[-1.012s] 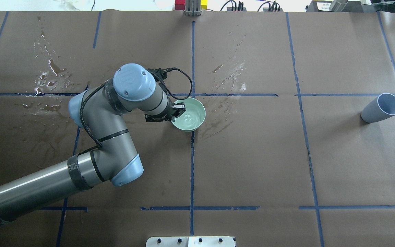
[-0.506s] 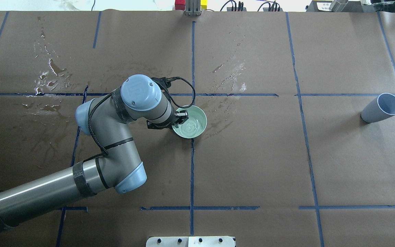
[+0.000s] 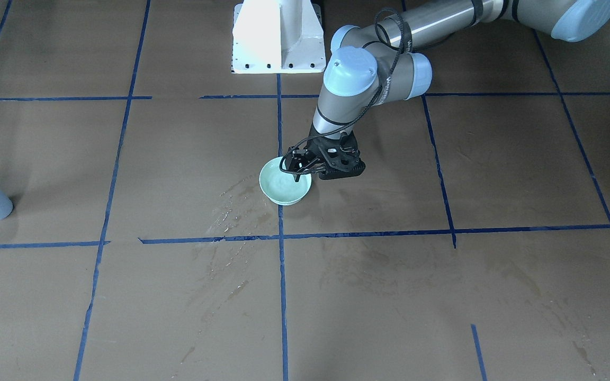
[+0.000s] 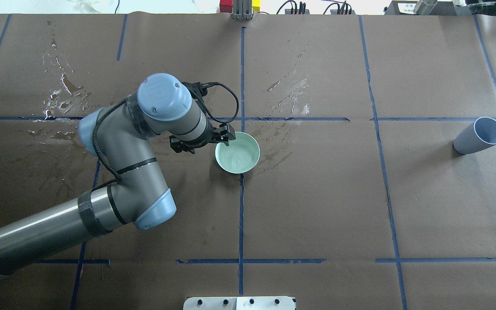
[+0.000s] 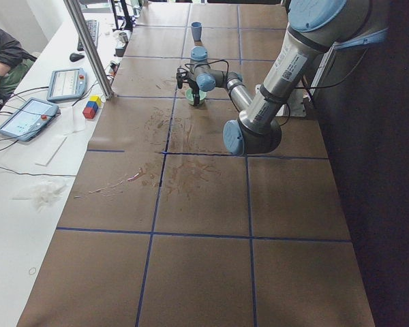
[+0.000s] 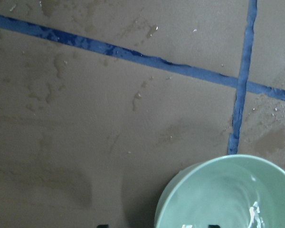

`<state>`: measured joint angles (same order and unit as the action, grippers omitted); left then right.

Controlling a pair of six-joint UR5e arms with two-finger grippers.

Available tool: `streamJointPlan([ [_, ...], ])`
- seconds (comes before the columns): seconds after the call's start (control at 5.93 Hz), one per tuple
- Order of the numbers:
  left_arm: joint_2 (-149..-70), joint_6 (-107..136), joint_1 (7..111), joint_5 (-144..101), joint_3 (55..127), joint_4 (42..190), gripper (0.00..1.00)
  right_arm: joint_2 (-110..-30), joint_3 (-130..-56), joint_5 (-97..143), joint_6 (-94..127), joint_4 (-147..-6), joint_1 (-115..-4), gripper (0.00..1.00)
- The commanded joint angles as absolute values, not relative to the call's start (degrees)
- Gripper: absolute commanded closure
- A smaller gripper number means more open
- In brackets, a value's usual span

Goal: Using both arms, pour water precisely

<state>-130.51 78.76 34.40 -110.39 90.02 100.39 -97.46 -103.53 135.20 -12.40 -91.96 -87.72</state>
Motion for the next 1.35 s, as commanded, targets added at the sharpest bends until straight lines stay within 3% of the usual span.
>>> streamJointPlan([
  [0.0,-125.9,67.65,39.7,-113.72,102.67,86.46,0.0,-97.21,-105.98,135.26,-10.39,-92.02,-87.71,0.0],
  [0.17,-122.12,62.45,42.16,-116.43,106.4,85.44,0.0,-97.21,-108.61,135.26,-4.72,-91.59,-87.63,0.0],
  [0.67,-121.03,63.1,42.28,-116.9,106.79,86.39,0.0,-97.99,-116.35,134.83,13.8,-86.0,-82.48,0.0],
  [1.18,-121.11,63.19,42.19,-116.89,106.88,86.4,0.0,-107.79,-116.54,119.51,38.6,-55.05,-67.91,0.0],
])
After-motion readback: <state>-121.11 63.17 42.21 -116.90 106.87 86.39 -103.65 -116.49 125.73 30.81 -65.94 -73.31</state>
